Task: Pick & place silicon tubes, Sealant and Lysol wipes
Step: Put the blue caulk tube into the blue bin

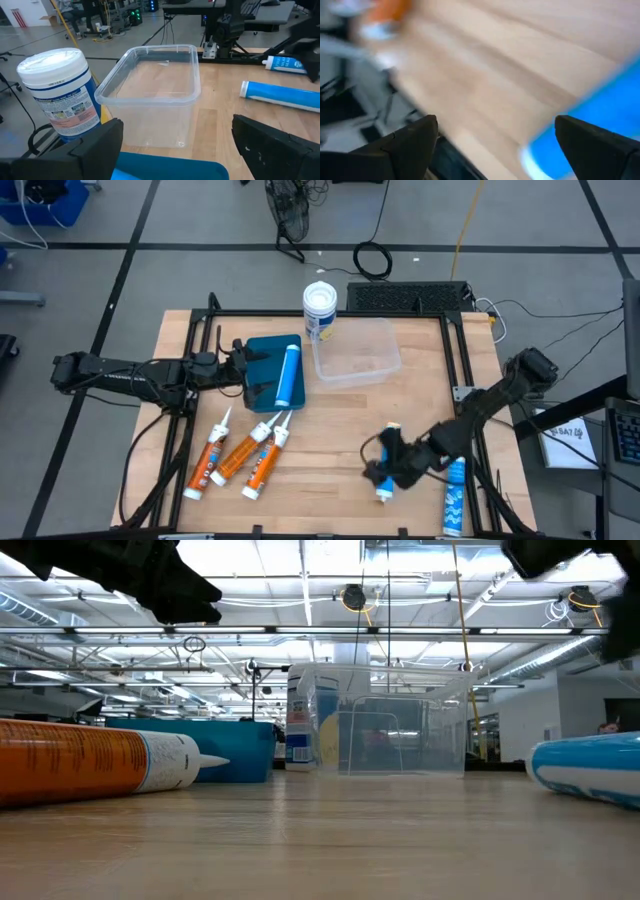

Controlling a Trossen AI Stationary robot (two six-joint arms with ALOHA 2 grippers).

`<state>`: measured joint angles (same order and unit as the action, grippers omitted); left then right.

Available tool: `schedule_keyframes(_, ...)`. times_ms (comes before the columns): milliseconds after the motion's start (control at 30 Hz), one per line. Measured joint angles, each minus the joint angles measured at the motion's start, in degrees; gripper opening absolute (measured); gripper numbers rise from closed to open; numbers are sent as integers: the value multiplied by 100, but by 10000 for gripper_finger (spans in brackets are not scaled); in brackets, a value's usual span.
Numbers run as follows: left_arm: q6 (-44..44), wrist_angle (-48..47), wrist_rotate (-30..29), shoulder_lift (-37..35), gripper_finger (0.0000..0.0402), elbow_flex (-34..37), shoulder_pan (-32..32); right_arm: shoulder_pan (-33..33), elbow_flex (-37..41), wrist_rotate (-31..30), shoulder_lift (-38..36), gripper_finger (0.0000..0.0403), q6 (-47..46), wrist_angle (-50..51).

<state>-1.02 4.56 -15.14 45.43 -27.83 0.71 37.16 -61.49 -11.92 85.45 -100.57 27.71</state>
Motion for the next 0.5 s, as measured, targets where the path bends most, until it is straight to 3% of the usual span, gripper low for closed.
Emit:
schedule_keyframes(133, 0, -2, 0, 0, 365, 0, 0, -493, 0, 710, -260, 380, -656, 1273)
schedule_keyframes(300, 0, 0, 0, 0, 365, 0, 0, -841, 2, 907, -157, 380, -543, 2461)
schedule_keyframes(500, 0, 0, 0, 0, 365, 0, 0, -835, 2, 1307, 368, 380, -366, 2076)
